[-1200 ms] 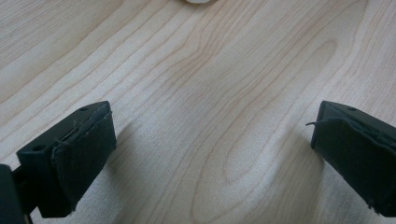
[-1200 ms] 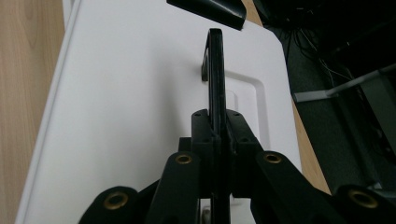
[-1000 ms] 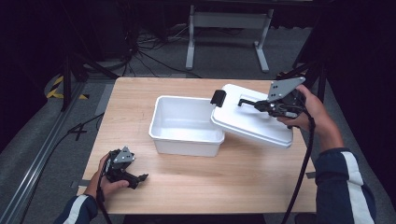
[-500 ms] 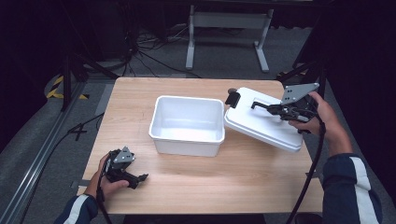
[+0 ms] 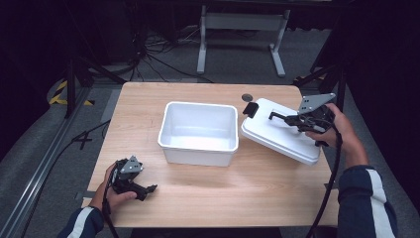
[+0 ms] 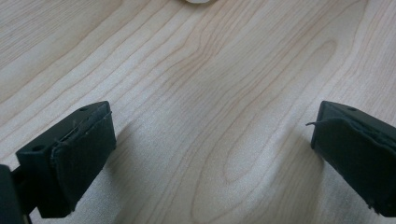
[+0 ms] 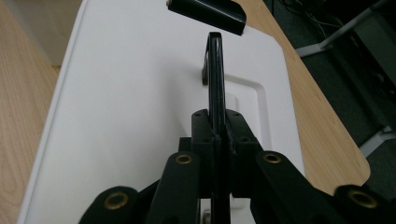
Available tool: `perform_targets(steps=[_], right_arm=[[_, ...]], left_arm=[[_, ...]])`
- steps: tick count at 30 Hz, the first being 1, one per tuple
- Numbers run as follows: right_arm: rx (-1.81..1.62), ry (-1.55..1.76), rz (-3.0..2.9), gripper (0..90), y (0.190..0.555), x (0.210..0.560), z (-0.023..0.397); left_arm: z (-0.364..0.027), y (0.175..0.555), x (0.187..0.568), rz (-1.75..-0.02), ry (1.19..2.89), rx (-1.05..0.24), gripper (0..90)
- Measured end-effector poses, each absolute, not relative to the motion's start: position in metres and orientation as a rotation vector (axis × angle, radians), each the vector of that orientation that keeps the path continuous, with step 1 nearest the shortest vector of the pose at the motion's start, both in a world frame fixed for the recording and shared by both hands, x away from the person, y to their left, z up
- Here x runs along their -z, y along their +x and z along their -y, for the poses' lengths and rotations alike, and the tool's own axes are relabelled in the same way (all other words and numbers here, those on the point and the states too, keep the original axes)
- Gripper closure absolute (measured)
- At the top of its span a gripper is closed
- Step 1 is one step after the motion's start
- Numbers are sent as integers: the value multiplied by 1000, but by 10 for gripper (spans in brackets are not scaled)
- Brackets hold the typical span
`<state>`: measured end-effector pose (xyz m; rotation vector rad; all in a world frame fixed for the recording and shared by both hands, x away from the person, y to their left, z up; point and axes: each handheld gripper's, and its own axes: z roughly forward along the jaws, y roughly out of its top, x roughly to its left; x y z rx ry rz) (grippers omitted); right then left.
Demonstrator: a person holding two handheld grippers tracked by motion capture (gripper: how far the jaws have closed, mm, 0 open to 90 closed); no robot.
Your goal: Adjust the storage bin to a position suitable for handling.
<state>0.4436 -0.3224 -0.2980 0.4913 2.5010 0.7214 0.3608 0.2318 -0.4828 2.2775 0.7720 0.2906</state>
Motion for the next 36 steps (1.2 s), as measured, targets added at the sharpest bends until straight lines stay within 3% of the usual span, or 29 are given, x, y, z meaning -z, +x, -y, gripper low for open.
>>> perform_targets(steps=[23,36], right_arm=[[-674,612,-2599,844,479,376,317],[-683,655,-2611,841,479,395,324]], left_arm=[[-232,360,483,-777,2274,-288,4],[-232,361,483,-773,2277,-292,4]])
